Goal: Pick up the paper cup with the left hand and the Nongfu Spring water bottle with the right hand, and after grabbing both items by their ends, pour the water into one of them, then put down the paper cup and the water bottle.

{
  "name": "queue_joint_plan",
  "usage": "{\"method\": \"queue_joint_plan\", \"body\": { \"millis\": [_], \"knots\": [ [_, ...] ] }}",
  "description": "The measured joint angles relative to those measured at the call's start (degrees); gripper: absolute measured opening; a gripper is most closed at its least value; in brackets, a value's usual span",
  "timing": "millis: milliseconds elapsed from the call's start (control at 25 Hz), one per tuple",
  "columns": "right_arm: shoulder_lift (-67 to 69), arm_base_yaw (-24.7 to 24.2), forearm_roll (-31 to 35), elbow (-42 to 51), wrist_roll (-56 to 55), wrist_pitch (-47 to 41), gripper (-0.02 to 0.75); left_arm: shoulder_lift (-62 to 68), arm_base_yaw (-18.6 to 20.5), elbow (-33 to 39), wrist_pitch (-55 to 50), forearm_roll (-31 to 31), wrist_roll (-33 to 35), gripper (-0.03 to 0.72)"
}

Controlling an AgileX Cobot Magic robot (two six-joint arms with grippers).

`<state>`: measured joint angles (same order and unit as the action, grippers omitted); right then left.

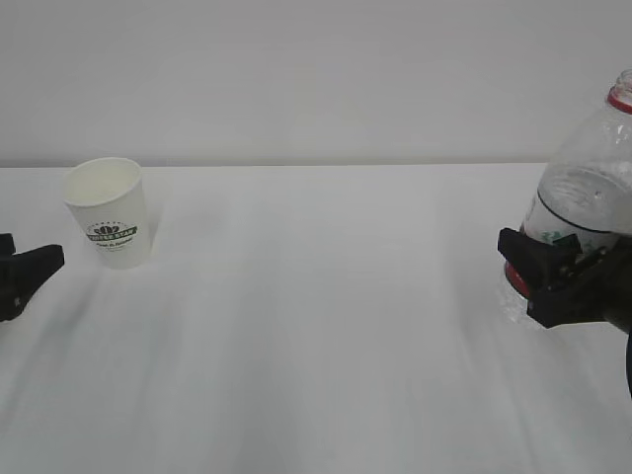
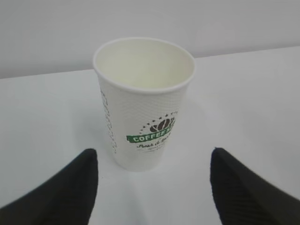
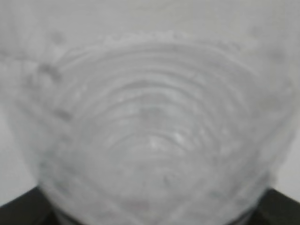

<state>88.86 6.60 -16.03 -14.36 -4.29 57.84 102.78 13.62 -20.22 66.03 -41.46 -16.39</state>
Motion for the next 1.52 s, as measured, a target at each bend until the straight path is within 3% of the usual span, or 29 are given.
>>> {"method": "queue_joint_plan", "body": {
  "millis": [600, 800, 1000, 1120, 1280, 1520],
  "knots": [
    [0.00, 0.00, 0.00, 0.00, 0.00, 0.00, 0.504, 0.00, 0.04, -1.06, 0.00, 3.02, -0.07, 0.484],
    [0.00, 0.00, 0.00, 0.00, 0.10, 0.13, 0.504, 0.14, 0.04, -1.06, 0.00, -0.81, 7.31, 0.471],
    [0.00, 0.00, 0.00, 0.00, 0.10, 0.37, 0.504, 0.40, 0.04, -1.06, 0.00, -0.68, 8.93, 0.471],
    [0.00, 0.00, 0.00, 0.00, 0.10, 0.45, 0.504, 2.92, 0.04, -1.06, 0.00, -0.68, 8.83, 0.510],
    [0.00, 0.00, 0.00, 0.00, 0.10, 0.45, 0.504, 8.11, -1.01, -2.29, 0.00, -0.48, 8.83, 0.646],
    [0.00, 0.00, 0.00, 0.00, 0.10, 0.45, 0.504, 10.23, -2.85, -5.91, 0.00, 0.02, 7.01, 0.685]
  ]
}}
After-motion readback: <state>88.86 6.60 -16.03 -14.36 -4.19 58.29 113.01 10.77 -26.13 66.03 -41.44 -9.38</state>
